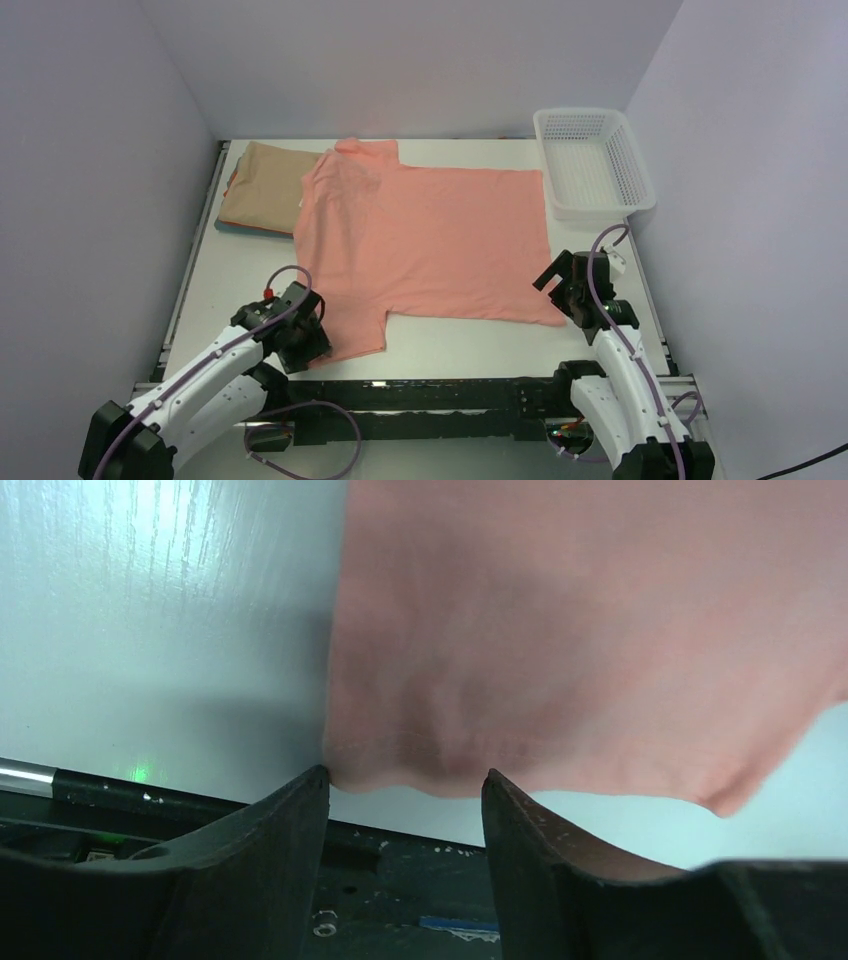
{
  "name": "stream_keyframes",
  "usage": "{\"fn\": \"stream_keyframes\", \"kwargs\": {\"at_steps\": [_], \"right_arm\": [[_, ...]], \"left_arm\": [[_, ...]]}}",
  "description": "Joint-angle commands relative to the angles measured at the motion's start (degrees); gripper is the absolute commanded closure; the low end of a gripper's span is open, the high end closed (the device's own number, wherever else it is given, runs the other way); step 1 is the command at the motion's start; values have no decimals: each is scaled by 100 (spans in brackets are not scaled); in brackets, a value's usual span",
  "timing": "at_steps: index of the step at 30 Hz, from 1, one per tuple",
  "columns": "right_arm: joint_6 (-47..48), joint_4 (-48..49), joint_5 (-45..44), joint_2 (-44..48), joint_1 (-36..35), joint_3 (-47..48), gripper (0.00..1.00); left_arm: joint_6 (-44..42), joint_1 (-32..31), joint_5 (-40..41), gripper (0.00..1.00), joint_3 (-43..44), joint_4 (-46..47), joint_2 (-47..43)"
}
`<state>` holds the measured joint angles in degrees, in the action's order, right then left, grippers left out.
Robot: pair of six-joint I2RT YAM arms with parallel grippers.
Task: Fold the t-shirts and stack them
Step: Grab the side of the flattened tshirt closest away from the robot with both arms
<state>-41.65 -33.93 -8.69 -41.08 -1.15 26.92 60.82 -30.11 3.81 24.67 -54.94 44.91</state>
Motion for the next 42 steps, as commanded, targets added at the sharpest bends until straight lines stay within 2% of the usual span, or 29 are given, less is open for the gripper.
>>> {"fn": "stream_keyframes", "kwargs": {"at_steps": [1, 5, 8, 11, 12, 21, 28, 35, 42], "right_arm": [[-127, 9, -135, -118, 18, -29, 0], [-165, 10, -143, -69, 17, -40, 0], [-185, -88, -175, 20, 14, -17, 0], [-207, -278, -295, 113, 15, 31, 0], [-243, -335, -358, 150, 19, 37, 0], [-989, -504, -425, 242, 18, -303, 3], [-1423, 13, -104, 179, 18, -814, 9], [-1577, 626, -15, 79, 18, -1229, 25], [-1506, 765, -110, 3, 14, -1214, 63]], "left_arm": [[50, -68, -213, 41, -286, 431, 333], [-1, -116, 55, 54, -194, 594, 748], [-47, -118, 84, 69, -146, 857, 817], [-144, -114, -73, 96, -151, 1228, 819], [-141, -117, -95, 100, -144, 1276, 815], [-114, -119, -83, 100, -3, 1273, 274], [-263, -123, -228, 100, 48, 1494, -122], [-412, -119, -440, 100, 211, 1987, 10], [-467, -116, -399, 100, 458, 2132, 116]]}}
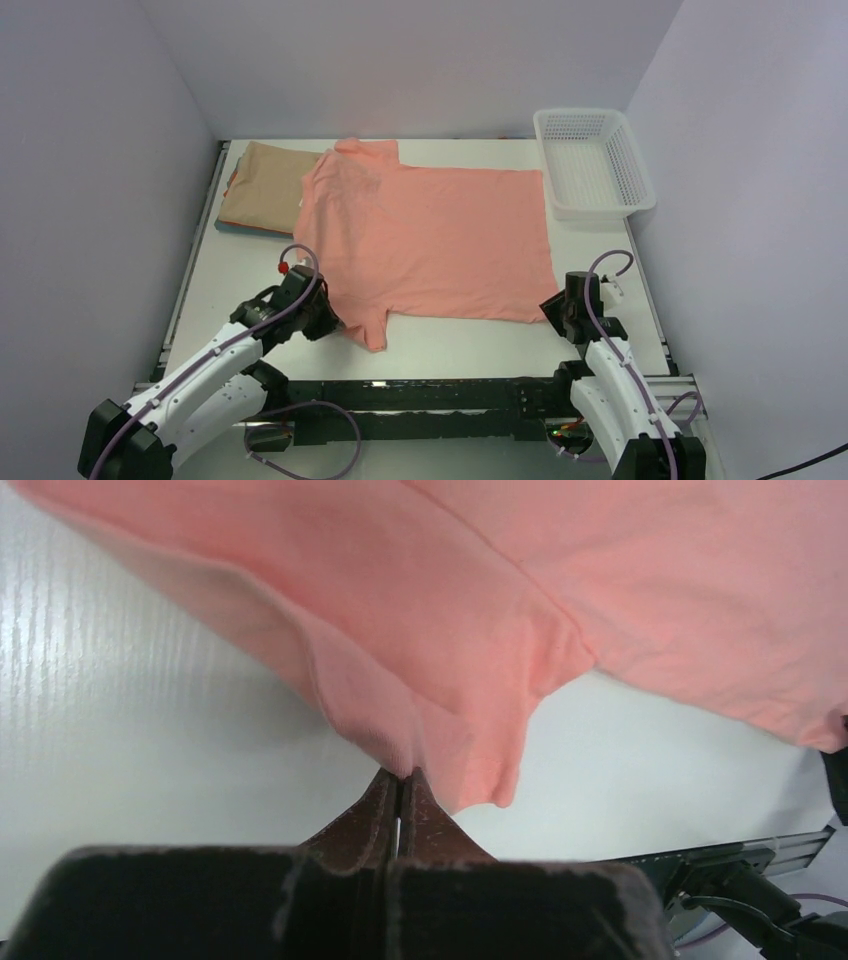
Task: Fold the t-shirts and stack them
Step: Grab the side of the flattened tshirt closest away from the robot with both arms, then fold the flattened tshirt in 1/3 of the way
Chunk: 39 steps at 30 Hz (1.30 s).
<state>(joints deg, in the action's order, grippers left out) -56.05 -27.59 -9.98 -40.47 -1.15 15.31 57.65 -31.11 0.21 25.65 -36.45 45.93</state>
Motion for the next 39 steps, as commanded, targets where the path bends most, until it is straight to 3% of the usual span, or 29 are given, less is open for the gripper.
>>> {"fn": "stream_keyframes", "kwargs": {"at_steps": [1, 3, 9, 16, 27, 39], "right_arm": [[-53, 103, 15, -47, 15, -32, 69], [-14, 24, -30, -1, 17, 20, 80], [204, -258, 64, 153, 18, 356, 100], [546, -219, 211, -360, 18, 1016, 100], [879, -46, 119, -1790, 23, 2206, 100], [1295, 201, -128, -2993, 31, 3176, 100]], "left_arm": [[-163, -12, -38, 100, 407, 276, 6], [-187, -16, -38, 100, 490, 243, -41], [-233, -10, 63, 100, 651, 339, -191], [-504, 204, 331, 100, 1116, 507, 62], [-1283, 1294, 134, 100, 2292, 1032, 1004], [-1915, 1759, 44, 100, 3021, 1477, 1948]]}}
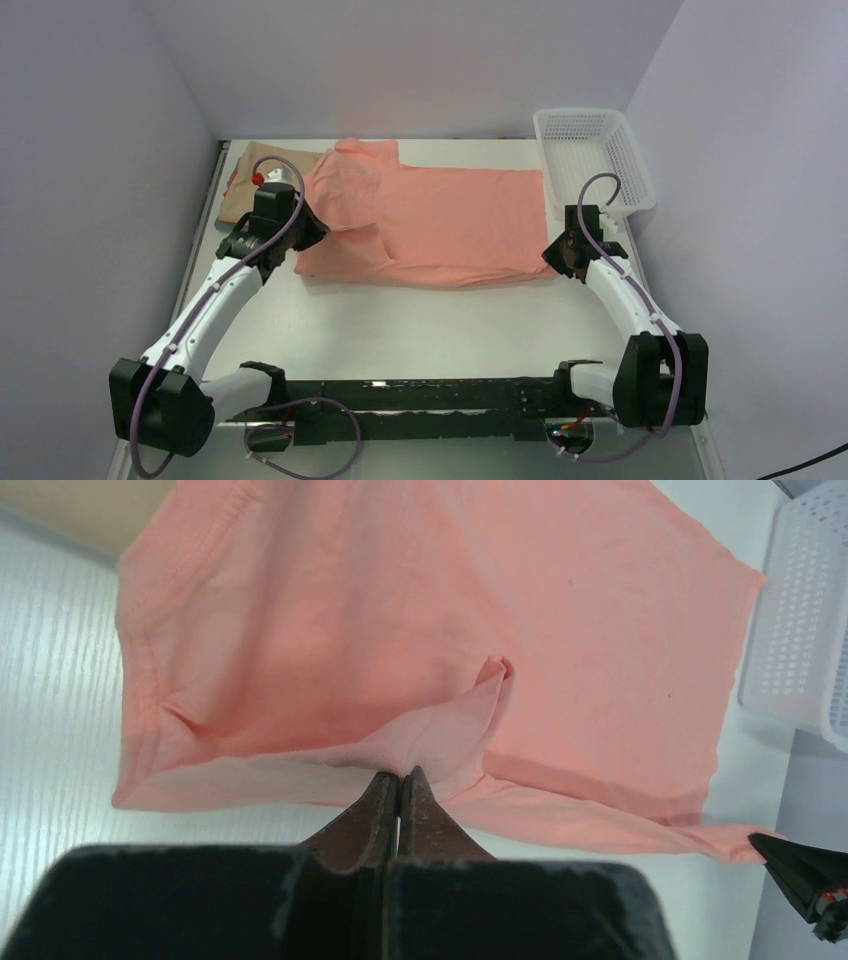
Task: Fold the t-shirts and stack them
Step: Fold the flattened tshirt in 1/3 of the way
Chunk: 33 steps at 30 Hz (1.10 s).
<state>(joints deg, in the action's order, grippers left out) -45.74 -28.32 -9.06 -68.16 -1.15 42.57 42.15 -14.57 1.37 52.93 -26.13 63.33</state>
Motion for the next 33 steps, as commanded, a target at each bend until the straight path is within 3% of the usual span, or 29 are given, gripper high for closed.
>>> {"fn": "stream_keyframes", "kwargs": {"at_steps": [1, 11, 21, 23, 26, 28, 33], "right_arm": [[315, 294, -205, -307, 34, 533, 100], [377, 464, -91, -1074, 62, 1142, 100], [301, 725, -473, -2120, 79, 1789, 100], [281, 557, -557, -2387, 80, 2077, 96], [323, 324, -512, -2488, 72, 2323, 86], [341, 423, -415, -2347, 62, 2225, 66], [440, 398, -157, -2004, 40, 2061, 37]], "left_arm": [[-425, 125, -82, 100, 358, 473, 273], [-1086, 189, 276, 100, 942, 589, 994], [-1176, 209, 831, 99, 1157, 1648, 2186], [-1251, 209, 873, 89, 1378, 1772, 2531], [-1364, 201, 774, 55, 1867, 1429, 2918], [-1347, 200, 730, 36, 1867, 1494, 2908], [-1356, 176, 432, 11, 1649, 1662, 2559]]}}
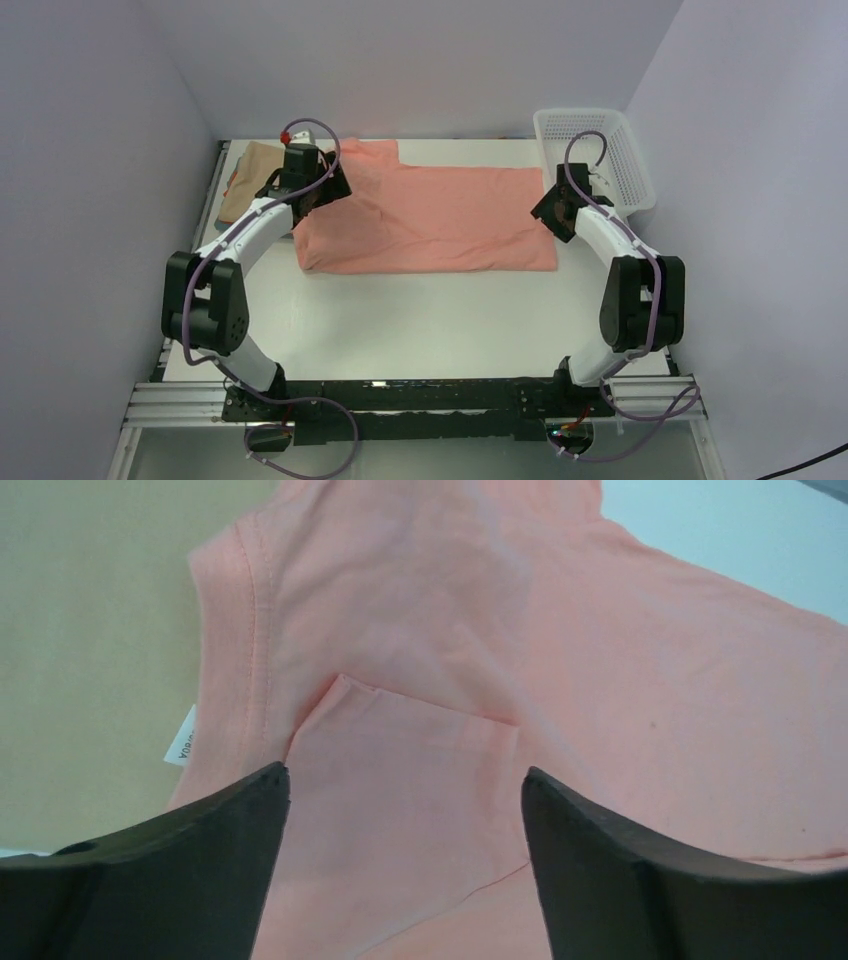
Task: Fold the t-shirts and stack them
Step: Fold the flattened tshirt in 1/3 of the way
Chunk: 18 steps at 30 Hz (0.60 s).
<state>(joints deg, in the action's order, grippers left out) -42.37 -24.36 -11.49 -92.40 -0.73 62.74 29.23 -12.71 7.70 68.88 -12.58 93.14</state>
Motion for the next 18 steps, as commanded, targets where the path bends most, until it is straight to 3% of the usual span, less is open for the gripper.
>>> {"fn": "stream_keyframes", "kwargs": {"at_steps": [1, 4, 8, 12, 18], "right_arm": [[132, -7, 126, 477, -14, 26, 35], [209, -28, 253, 634, -89, -47, 27], [253, 126, 456, 884, -489, -385, 1], [390, 693, 869, 755, -927, -807, 0], [670, 866, 907, -175, -1310, -631, 0]], "left_arm": [[-83, -31, -267, 3, 27, 297, -499], [-85, -135, -504, 1, -31, 105, -752], [-48, -539, -923, 1, -415, 188, -1090], [49, -794, -1129, 0, -829, 339, -961], [219, -991, -1480, 1, -1015, 608, -80]]}}
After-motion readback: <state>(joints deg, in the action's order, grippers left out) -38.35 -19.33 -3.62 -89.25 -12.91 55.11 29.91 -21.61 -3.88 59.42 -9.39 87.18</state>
